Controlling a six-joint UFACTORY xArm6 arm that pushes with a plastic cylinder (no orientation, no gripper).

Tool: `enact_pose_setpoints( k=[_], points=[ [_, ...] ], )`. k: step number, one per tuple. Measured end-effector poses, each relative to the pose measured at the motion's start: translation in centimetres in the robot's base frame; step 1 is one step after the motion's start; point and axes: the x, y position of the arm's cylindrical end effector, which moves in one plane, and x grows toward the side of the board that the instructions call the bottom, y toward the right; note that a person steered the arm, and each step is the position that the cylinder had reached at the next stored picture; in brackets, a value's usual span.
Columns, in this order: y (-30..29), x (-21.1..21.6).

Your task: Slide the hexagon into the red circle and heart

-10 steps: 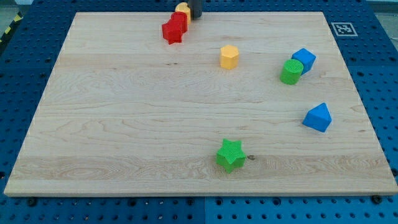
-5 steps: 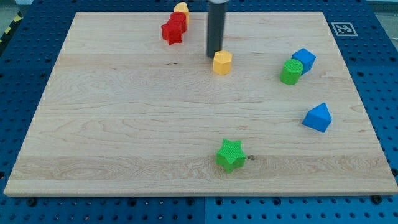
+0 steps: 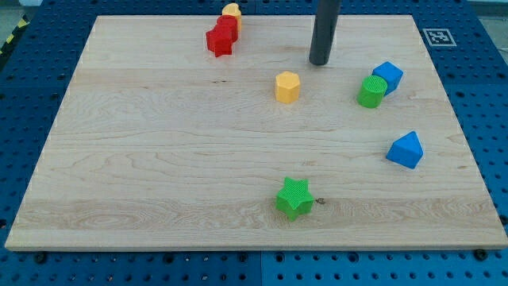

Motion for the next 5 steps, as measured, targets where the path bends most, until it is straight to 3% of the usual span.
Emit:
enact_pose_setpoints(
  k=[1,2,3,4,5],
  points=[
    [0.2,6.5],
    [-2.2,10.4],
    [-4.7,7.1],
    [-6.0,-1.2],
    [-4.9,-1.1]
  ],
)
